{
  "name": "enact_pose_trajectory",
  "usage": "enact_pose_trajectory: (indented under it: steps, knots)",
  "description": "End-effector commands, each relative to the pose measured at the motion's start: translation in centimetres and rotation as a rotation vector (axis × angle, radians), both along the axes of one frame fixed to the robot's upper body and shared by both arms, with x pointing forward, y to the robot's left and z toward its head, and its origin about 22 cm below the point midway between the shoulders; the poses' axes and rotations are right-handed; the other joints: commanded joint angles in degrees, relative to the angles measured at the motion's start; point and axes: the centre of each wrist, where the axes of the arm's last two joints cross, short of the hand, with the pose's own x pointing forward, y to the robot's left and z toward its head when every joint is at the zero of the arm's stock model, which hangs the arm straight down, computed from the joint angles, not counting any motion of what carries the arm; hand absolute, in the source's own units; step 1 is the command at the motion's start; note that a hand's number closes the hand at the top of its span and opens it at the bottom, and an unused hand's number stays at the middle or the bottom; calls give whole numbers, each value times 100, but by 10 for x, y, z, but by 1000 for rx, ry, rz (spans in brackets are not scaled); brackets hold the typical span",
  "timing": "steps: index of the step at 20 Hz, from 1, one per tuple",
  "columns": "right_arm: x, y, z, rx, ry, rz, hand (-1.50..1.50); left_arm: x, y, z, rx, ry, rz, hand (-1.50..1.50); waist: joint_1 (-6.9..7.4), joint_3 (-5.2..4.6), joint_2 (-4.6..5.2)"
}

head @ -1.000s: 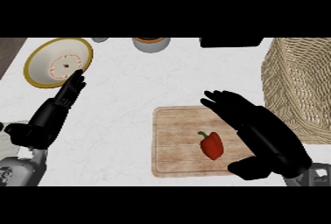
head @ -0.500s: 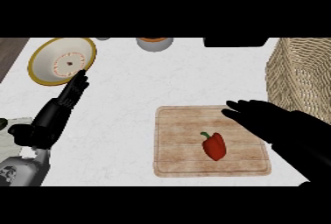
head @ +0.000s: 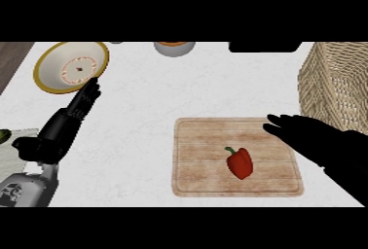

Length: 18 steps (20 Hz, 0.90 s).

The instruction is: Pick the bell pepper from the cutting board and place it in the basket

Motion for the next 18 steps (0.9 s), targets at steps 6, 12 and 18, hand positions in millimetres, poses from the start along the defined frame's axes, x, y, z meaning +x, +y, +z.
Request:
enact_pose_trajectory:
  steps: [6, 12, 18]
  knots:
    - [31, -16, -52, 104, 23, -33, -150, -1, -17, 8, -9, 4, -11, 0, 46, 8, 14]
    - [36, 6, -107, 132, -19, -28, -150, -8, -4, -2, 2, -10, 6, 0, 47, 3, 13]
    - [41, -4, -138, 105, -40, -42, -150, -4, 5, -11, -31, 3, 4, 0, 24, 2, 9]
